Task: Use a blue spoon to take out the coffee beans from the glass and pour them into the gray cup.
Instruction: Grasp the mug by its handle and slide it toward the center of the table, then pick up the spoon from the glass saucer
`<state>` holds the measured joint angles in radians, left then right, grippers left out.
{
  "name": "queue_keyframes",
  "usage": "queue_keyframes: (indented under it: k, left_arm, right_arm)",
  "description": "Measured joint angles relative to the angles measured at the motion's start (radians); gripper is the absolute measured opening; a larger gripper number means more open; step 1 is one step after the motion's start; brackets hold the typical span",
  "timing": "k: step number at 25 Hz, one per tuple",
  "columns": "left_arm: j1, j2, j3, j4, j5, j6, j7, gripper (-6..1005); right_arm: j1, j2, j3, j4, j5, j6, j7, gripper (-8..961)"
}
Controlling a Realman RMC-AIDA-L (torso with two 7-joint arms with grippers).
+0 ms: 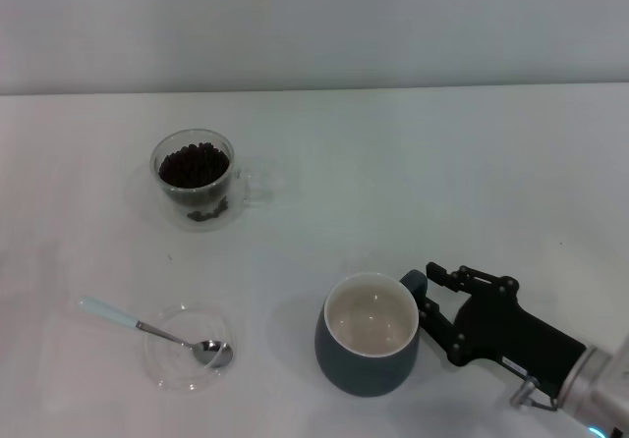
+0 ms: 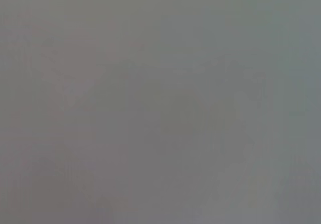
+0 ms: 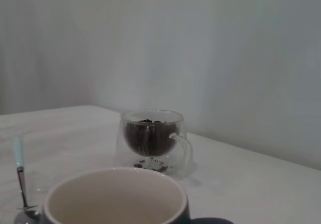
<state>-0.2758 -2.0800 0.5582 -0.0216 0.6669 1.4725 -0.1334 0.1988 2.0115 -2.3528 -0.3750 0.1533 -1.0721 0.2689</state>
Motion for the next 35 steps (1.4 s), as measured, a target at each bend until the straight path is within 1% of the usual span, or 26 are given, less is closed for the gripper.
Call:
queue_keyframes:
  k: [3,15,21,24,27,31,35]
  left_arm:
    - [0.001,0.0,0.0,-0.002,-0.001,0.0,0.0,651]
    - [0.012,-0.002,0.0,0.002,-0.001,0.01,0.0,651]
    - [0.015,-0.003,0.0,-0.003,-0.001,0.028,-0.003,651]
    - [0.021,-0.003,0.005,-0.006,0.0,0.044,-0.005,651]
    - [0.029,-0.004,0.008,-0.013,0.006,0.07,-0.007,651]
    - [0.033,-0.005,0.008,-0.032,0.008,0.085,-0.016,651]
    - [0.039,-0.005,0.009,-0.038,0.066,0.116,-0.086,651]
  right_arm:
    - [-0.004,0.0,0.0,0.032,-0.001,-0.042,0.007,366]
    - [-0.04,-0.002,-0.012,0.104,-0.001,-0.136,0.01,366]
    - [-0.077,-0.001,-0.002,0.174,0.005,-0.257,0.02,366]
    - [-0.092,-0.001,0.008,0.232,0.011,-0.351,0.021,366]
    - [-0.095,-0.001,0.013,0.283,0.022,-0.418,0.024,366]
    - [-0.096,-0.001,0.015,0.315,0.047,-0.481,0.025,366]
    - [-0.077,-0.008,0.036,0.343,0.058,-0.546,0.025,366]
